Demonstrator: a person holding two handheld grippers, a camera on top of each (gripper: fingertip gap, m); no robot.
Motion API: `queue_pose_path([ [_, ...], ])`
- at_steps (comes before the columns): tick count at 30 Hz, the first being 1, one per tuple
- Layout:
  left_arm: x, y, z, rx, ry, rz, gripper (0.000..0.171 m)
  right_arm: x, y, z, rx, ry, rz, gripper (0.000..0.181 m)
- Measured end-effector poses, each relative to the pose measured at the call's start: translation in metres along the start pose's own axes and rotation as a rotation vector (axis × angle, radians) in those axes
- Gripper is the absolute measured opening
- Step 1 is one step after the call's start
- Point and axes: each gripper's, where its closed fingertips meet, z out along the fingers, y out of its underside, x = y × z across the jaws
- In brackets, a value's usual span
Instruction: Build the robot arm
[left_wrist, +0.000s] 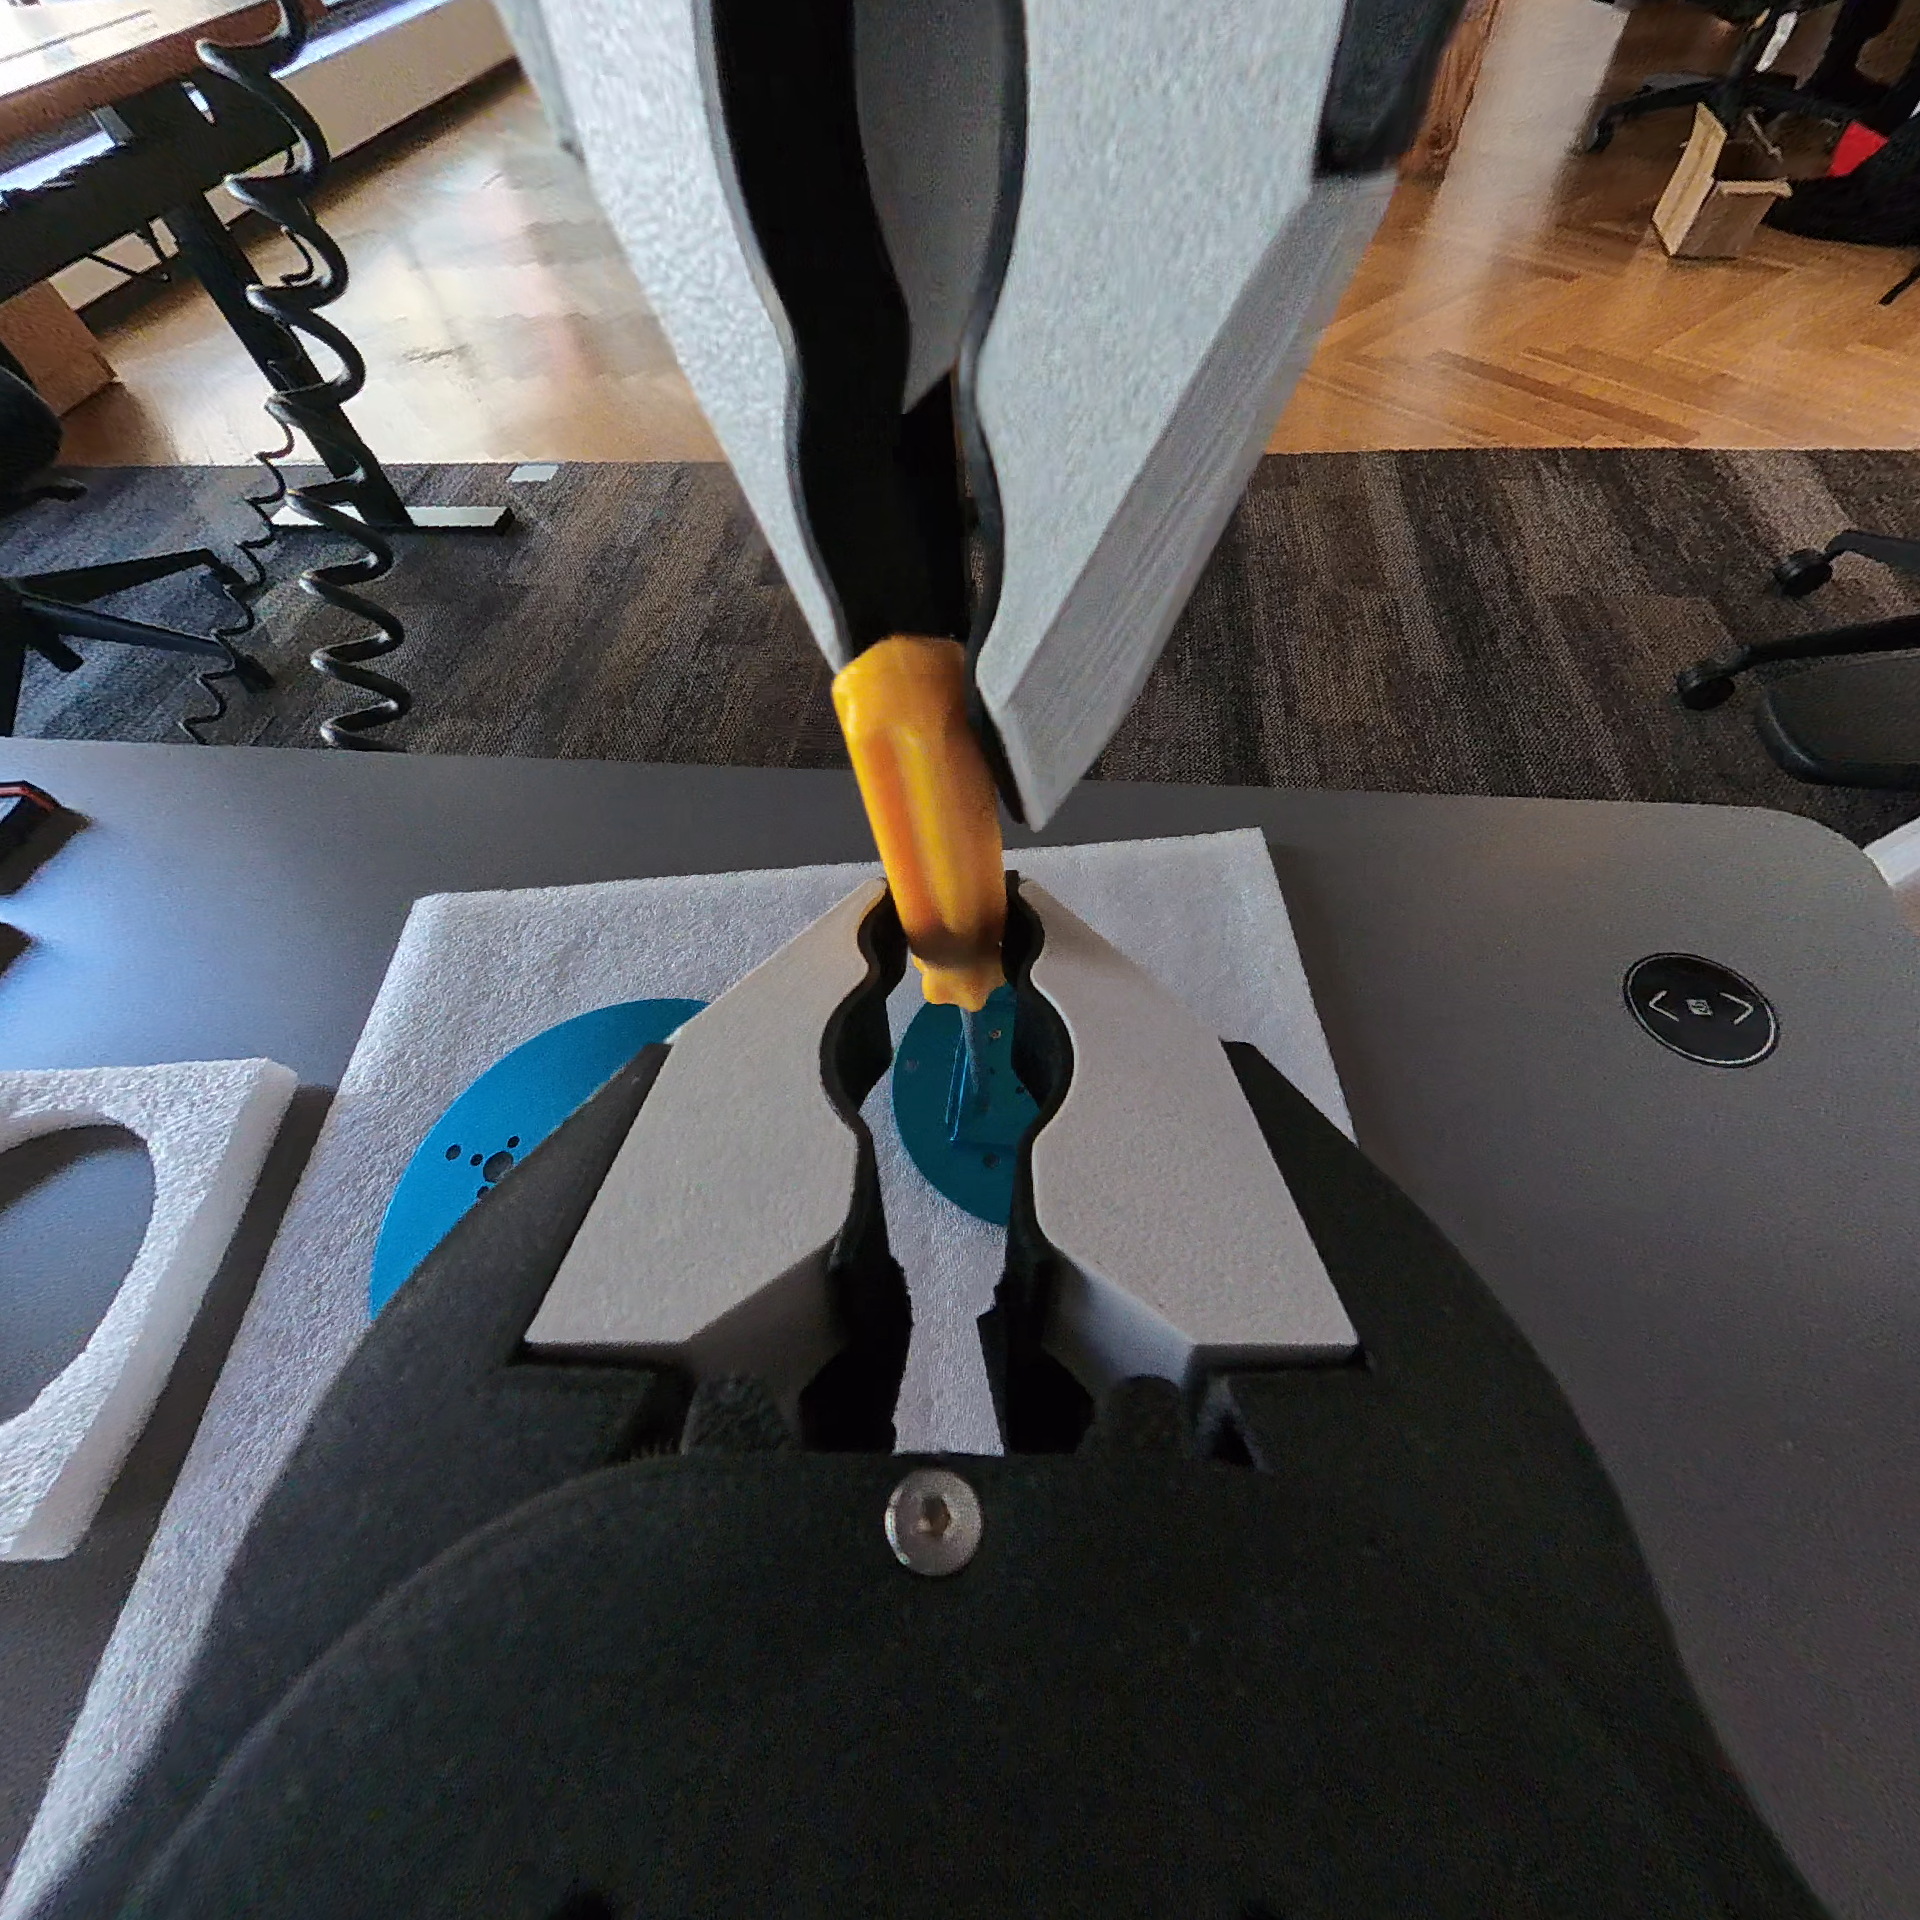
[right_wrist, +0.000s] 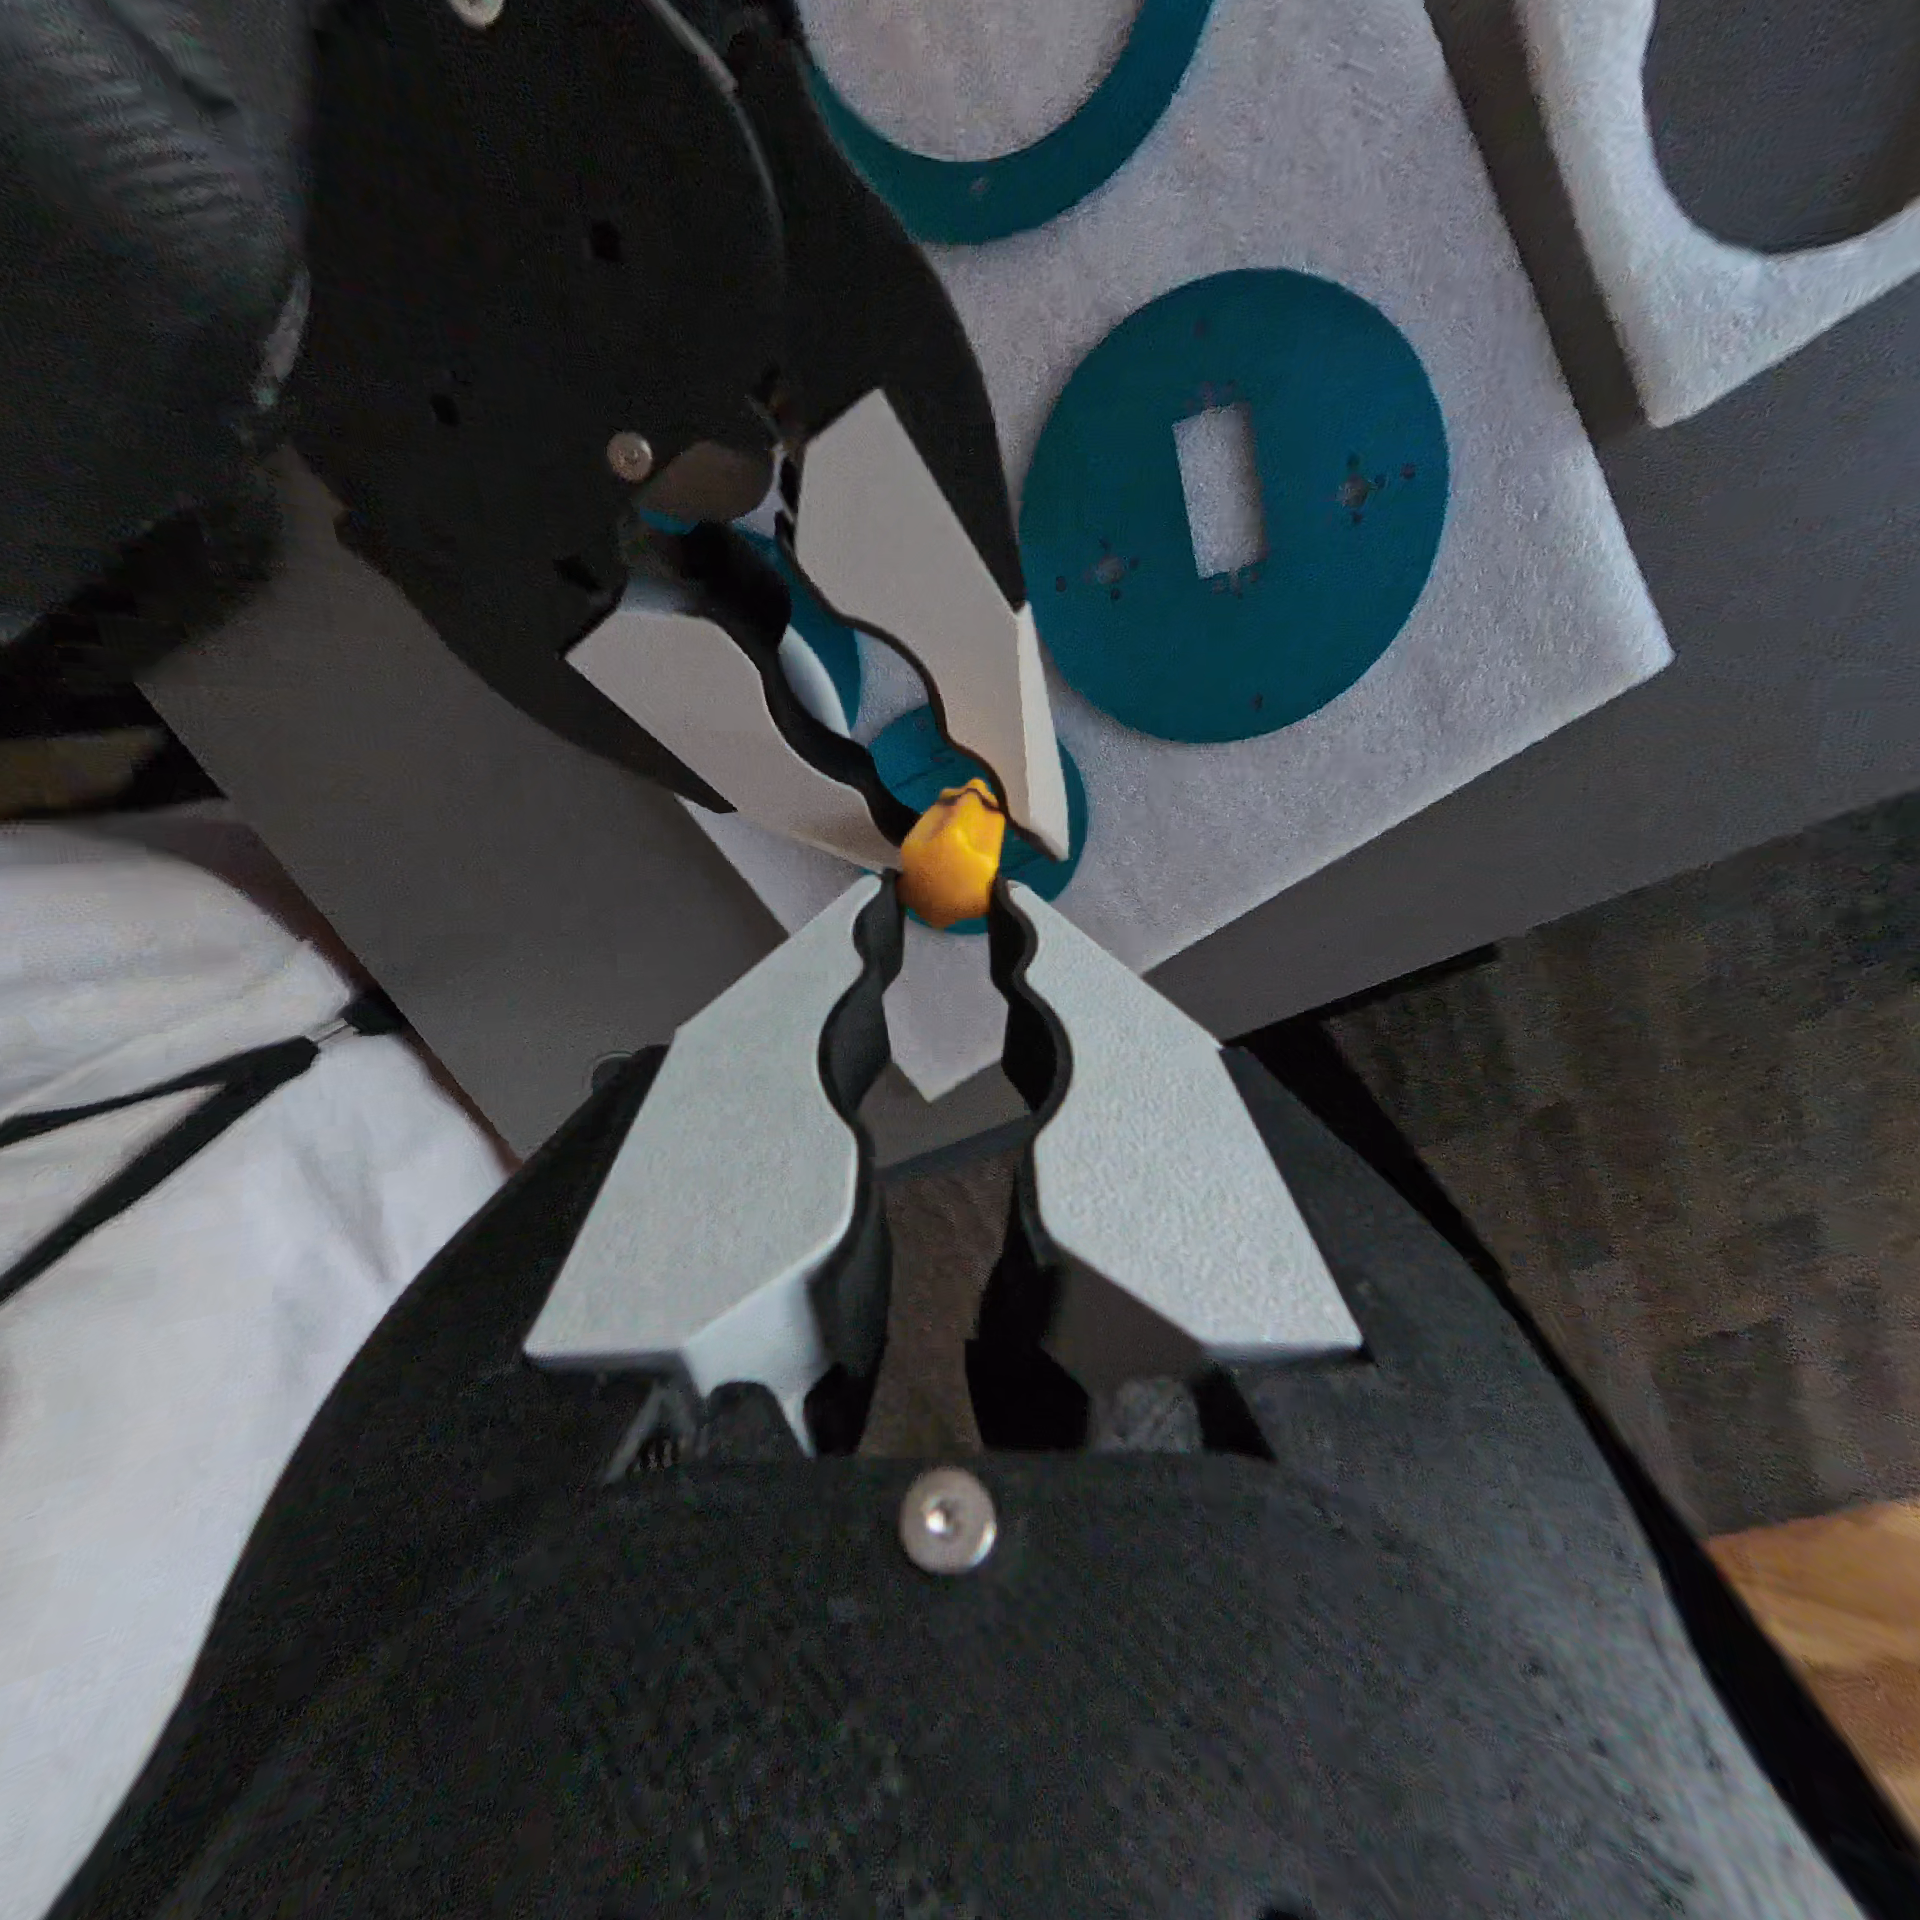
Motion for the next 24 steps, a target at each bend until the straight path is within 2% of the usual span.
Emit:
queue_pose_path([
  [1, 0.002, -0.001, 0.001, 0.002, 0.009, 0.008, 0.016, -0.002, 0.003, -0.001, -0.006, -0.014, 0.026, 0.017],
  [2, 0.004, -0.001, 0.002, 0.002, 0.010, 0.019, 0.016, -0.003, 0.005, -0.001, -0.028, -0.017, -0.024, 0.017],
  [7, 0.004, -0.001, 0.001, 0.003, 0.012, 0.016, 0.016, 0.001, 0.008, -0.003, -0.091, 0.052, -0.536, 0.021],
  [10, 0.006, -0.001, 0.003, -0.002, 0.017, 0.025, 0.016, 0.003, 0.007, -0.001, -0.097, 0.091, -0.700, 0.015],
  [12, 0.007, -0.001, 0.002, -0.003, 0.022, 0.026, 0.016, 0.002, 0.007, 0.000, -0.098, 0.089, -0.678, 0.015],
  [14, 0.007, -0.001, 0.003, 0.000, 0.025, 0.027, 0.016, 0.002, 0.008, 0.000, -0.104, 0.089, -0.567, 0.015],
  [17, 0.005, -0.001, 0.003, -0.008, 0.019, 0.011, 0.015, -0.001, 0.013, 0.001, -0.091, 0.063, -0.183, 0.011],
  [18, 0.004, 0.000, 0.002, -0.007, 0.021, 0.007, 0.015, -0.003, 0.009, 0.003, -0.038, 0.048, -0.073, 0.010],
  [19, 0.005, 0.000, 0.001, -0.005, 0.027, 0.009, 0.015, -0.006, 0.009, 0.004, -0.021, 0.022, -0.033, 0.010],
  [21, 0.007, -0.001, 0.003, -0.007, 0.024, 0.023, 0.015, -0.006, 0.013, 0.002, -0.054, -0.004, -0.077, 0.011],
  [24, 0.007, -0.001, 0.004, -0.006, 0.025, 0.023, 0.015, -0.005, 0.011, -0.003, -0.065, 0.014, -0.337, 0.018],
])
